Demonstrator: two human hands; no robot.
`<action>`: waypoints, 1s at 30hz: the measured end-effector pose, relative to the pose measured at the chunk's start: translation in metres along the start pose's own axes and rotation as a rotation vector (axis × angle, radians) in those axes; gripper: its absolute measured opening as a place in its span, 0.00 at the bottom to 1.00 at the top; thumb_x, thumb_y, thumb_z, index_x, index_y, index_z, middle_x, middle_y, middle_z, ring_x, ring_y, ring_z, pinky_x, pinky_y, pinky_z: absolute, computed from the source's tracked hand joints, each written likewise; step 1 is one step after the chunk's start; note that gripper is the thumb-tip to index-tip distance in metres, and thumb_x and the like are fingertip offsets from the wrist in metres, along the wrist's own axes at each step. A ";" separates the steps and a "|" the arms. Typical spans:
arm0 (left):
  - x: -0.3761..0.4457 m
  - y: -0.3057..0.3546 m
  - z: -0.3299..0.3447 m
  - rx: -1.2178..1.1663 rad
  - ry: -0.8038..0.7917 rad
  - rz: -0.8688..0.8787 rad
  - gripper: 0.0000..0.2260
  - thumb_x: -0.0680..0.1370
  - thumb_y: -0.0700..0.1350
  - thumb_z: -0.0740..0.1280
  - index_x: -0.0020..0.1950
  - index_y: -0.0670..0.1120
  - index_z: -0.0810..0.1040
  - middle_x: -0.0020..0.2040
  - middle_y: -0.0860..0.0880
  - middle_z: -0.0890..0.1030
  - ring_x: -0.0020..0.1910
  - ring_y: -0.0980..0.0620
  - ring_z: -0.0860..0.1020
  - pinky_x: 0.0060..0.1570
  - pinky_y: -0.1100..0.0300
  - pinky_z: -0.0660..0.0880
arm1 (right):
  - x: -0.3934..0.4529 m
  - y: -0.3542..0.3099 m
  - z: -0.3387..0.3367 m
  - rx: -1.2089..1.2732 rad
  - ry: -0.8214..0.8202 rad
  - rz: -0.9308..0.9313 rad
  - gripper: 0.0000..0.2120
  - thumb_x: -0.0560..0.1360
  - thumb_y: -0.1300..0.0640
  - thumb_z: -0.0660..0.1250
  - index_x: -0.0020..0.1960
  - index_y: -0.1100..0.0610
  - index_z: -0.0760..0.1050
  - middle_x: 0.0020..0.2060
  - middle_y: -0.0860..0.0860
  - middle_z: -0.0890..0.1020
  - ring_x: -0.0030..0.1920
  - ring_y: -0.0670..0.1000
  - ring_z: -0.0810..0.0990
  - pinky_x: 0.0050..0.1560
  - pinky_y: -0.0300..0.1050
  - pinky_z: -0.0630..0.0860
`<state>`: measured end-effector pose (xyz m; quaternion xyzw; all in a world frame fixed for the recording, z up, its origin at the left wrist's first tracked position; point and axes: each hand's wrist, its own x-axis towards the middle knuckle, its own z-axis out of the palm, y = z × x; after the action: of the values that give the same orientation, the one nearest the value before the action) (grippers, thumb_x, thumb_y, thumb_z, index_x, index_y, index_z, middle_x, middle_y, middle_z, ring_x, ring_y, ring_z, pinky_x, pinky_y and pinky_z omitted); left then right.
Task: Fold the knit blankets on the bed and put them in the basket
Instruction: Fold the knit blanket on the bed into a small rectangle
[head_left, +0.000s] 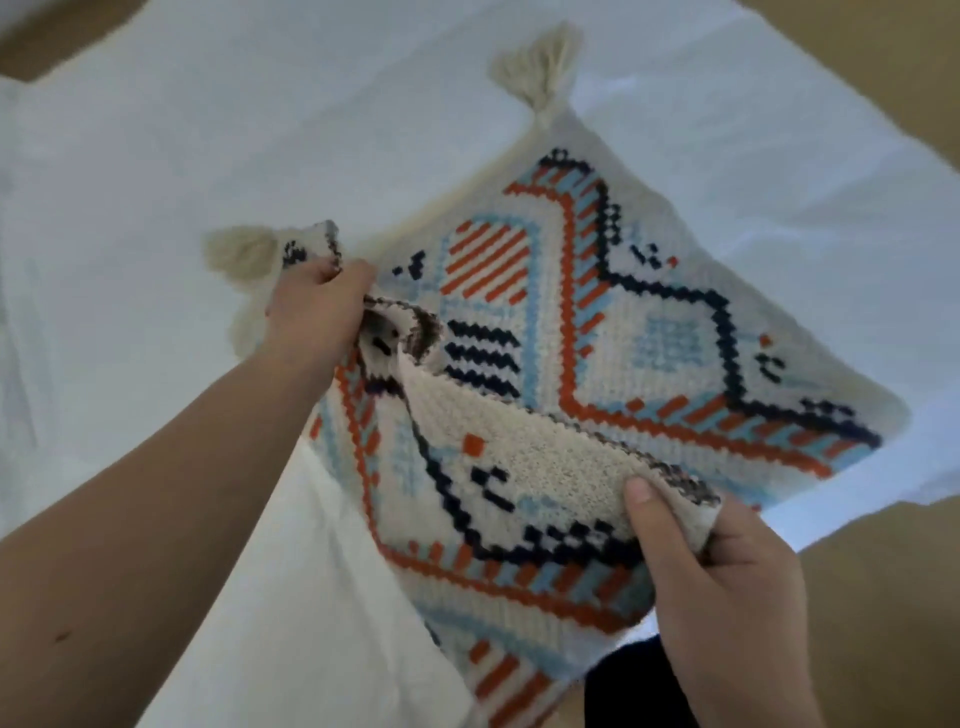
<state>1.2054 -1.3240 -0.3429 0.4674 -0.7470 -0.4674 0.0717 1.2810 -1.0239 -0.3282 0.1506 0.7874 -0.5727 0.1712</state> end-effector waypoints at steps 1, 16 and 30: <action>0.004 0.014 0.016 0.030 0.017 0.018 0.18 0.66 0.58 0.69 0.39 0.42 0.79 0.34 0.43 0.75 0.33 0.48 0.75 0.36 0.54 0.68 | 0.012 0.000 -0.016 0.008 0.019 0.008 0.22 0.66 0.40 0.68 0.37 0.61 0.78 0.32 0.58 0.80 0.33 0.57 0.78 0.34 0.57 0.78; -0.005 0.111 0.239 0.499 -0.238 0.302 0.12 0.81 0.52 0.61 0.57 0.46 0.77 0.42 0.54 0.76 0.38 0.55 0.74 0.38 0.62 0.68 | 0.158 0.055 -0.139 -0.024 0.138 0.158 0.21 0.78 0.44 0.65 0.42 0.64 0.73 0.34 0.67 0.77 0.28 0.55 0.70 0.29 0.46 0.66; 0.011 0.025 0.271 1.100 -0.431 0.769 0.37 0.78 0.69 0.38 0.81 0.50 0.34 0.81 0.46 0.34 0.79 0.48 0.33 0.77 0.46 0.36 | 0.181 0.074 -0.129 -0.173 0.203 0.276 0.14 0.78 0.43 0.64 0.41 0.52 0.76 0.34 0.57 0.82 0.36 0.59 0.80 0.37 0.58 0.79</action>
<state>1.0360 -1.1580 -0.4777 0.0357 -0.9847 -0.0455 -0.1647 1.1385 -0.8709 -0.4344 0.2988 0.8189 -0.4558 0.1801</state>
